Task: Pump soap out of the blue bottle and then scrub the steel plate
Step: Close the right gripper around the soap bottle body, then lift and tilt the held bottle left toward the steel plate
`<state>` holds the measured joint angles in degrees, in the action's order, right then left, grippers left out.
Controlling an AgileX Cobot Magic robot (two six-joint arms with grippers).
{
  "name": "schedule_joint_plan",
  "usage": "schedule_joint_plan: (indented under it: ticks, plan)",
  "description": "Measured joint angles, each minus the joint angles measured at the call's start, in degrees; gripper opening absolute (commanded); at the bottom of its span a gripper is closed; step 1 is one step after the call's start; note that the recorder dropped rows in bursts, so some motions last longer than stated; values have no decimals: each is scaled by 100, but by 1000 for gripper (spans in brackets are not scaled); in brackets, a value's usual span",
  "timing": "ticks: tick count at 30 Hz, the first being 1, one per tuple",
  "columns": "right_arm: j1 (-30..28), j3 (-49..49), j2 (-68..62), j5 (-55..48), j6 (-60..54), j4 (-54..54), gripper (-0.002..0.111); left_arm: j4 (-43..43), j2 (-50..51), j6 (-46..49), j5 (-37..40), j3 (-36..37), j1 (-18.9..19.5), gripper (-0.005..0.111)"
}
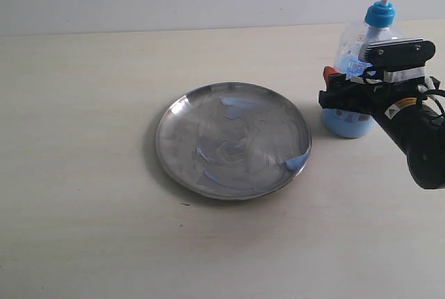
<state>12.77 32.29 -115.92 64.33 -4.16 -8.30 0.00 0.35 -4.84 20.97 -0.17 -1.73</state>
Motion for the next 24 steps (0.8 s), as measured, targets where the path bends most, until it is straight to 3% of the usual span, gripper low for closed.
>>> schedule_joint_plan:
  ticks: [12,24]
  plan:
    - [0,0,12,-12,-82,64,0,0,0,0,0,0,0,0]
    - [0,-43,829,-1185,-645,381,0,0,0,0,0,0,0,0]
